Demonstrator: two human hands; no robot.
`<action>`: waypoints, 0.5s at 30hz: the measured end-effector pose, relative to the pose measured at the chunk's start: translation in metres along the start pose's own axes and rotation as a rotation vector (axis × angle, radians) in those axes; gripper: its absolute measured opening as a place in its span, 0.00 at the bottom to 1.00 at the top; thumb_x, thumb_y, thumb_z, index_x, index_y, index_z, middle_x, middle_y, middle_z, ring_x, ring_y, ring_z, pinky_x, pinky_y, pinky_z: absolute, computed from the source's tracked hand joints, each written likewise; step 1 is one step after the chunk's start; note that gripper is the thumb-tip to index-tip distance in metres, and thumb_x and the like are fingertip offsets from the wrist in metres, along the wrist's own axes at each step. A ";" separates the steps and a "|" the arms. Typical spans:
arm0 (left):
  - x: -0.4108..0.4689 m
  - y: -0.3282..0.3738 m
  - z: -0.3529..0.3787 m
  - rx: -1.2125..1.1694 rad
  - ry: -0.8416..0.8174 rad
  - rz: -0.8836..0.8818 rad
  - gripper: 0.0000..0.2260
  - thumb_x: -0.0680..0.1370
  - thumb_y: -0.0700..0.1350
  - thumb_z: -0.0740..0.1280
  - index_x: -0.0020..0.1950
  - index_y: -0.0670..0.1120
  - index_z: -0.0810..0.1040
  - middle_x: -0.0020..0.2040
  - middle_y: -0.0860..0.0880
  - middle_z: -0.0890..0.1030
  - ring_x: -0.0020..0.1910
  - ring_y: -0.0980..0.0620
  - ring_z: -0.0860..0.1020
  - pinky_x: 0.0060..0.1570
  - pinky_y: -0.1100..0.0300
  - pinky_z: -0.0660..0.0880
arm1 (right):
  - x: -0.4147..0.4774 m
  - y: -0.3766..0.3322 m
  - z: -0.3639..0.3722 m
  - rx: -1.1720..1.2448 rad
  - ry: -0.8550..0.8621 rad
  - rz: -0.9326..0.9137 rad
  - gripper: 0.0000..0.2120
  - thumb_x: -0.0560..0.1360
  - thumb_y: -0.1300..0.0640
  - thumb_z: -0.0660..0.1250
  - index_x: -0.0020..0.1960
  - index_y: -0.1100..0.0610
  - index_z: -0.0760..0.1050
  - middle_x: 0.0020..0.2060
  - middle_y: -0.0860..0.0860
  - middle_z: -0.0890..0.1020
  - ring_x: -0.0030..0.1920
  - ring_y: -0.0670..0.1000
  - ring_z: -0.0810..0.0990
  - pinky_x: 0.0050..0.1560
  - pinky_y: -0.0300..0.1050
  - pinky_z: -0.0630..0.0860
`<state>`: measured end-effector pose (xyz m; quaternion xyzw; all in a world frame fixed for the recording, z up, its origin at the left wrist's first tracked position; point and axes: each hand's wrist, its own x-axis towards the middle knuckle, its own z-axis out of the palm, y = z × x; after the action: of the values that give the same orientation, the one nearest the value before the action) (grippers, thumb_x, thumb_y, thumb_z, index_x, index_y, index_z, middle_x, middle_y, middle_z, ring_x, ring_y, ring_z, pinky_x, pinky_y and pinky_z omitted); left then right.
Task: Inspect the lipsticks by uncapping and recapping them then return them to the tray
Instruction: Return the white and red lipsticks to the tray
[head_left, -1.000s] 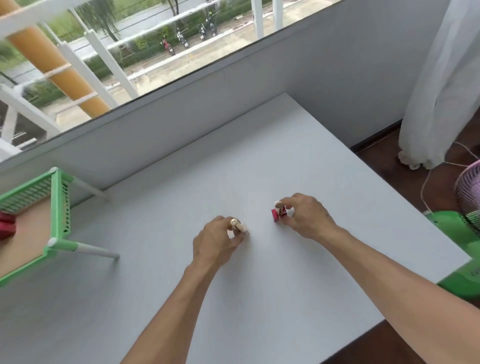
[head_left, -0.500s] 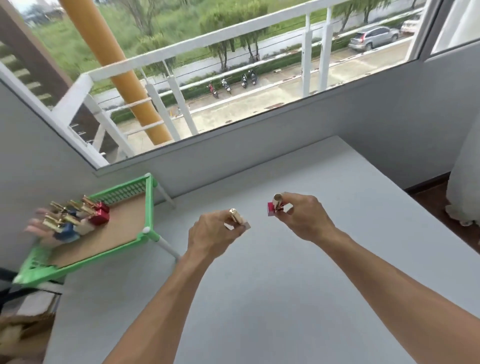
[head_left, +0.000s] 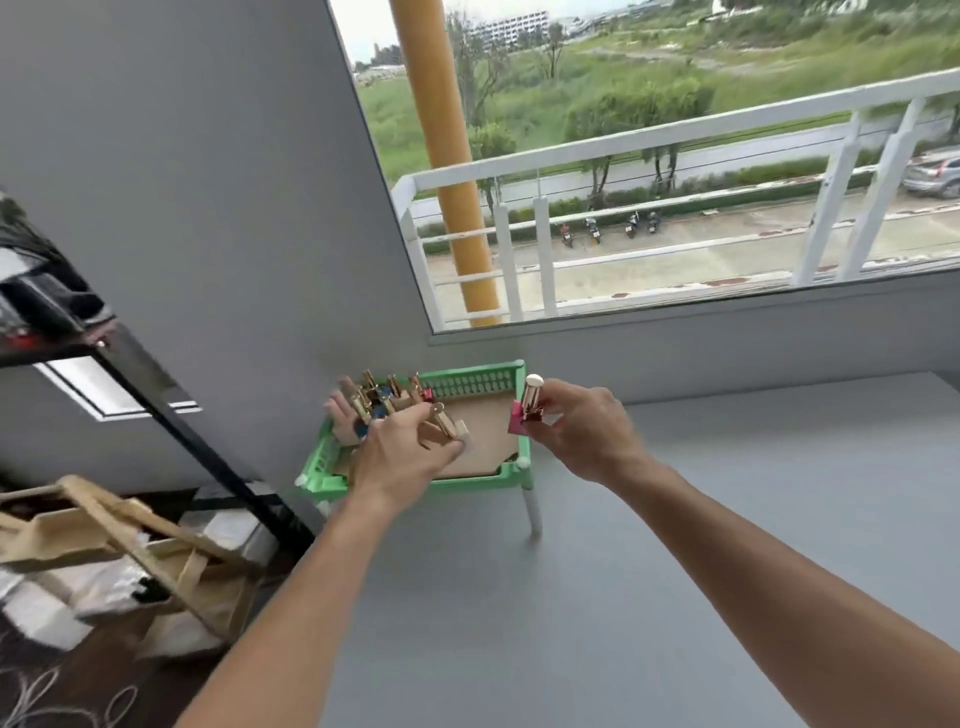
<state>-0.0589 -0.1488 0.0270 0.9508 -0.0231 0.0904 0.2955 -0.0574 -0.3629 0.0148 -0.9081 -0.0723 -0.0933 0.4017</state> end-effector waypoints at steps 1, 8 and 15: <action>0.003 -0.012 -0.007 0.000 0.014 -0.019 0.10 0.66 0.53 0.75 0.39 0.50 0.79 0.34 0.56 0.82 0.41 0.52 0.82 0.41 0.57 0.77 | 0.006 -0.008 0.011 0.000 -0.022 -0.008 0.09 0.69 0.45 0.72 0.49 0.44 0.80 0.45 0.45 0.85 0.47 0.51 0.83 0.48 0.47 0.77; 0.028 -0.074 -0.014 0.042 0.018 -0.060 0.11 0.67 0.52 0.76 0.40 0.46 0.80 0.41 0.48 0.80 0.47 0.48 0.76 0.39 0.60 0.67 | 0.040 -0.037 0.082 -0.124 -0.140 -0.041 0.10 0.71 0.48 0.70 0.51 0.49 0.78 0.45 0.50 0.78 0.51 0.53 0.75 0.49 0.46 0.70; 0.065 -0.103 0.006 0.160 -0.018 -0.106 0.12 0.67 0.55 0.74 0.46 0.52 0.81 0.41 0.50 0.83 0.44 0.47 0.79 0.33 0.61 0.65 | 0.069 -0.032 0.130 -0.184 -0.199 0.040 0.07 0.72 0.51 0.67 0.50 0.46 0.77 0.40 0.49 0.80 0.49 0.55 0.78 0.44 0.47 0.72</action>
<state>0.0155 -0.0670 -0.0230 0.9720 0.0316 0.0675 0.2227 0.0174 -0.2415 -0.0327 -0.9471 -0.0849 -0.0008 0.3094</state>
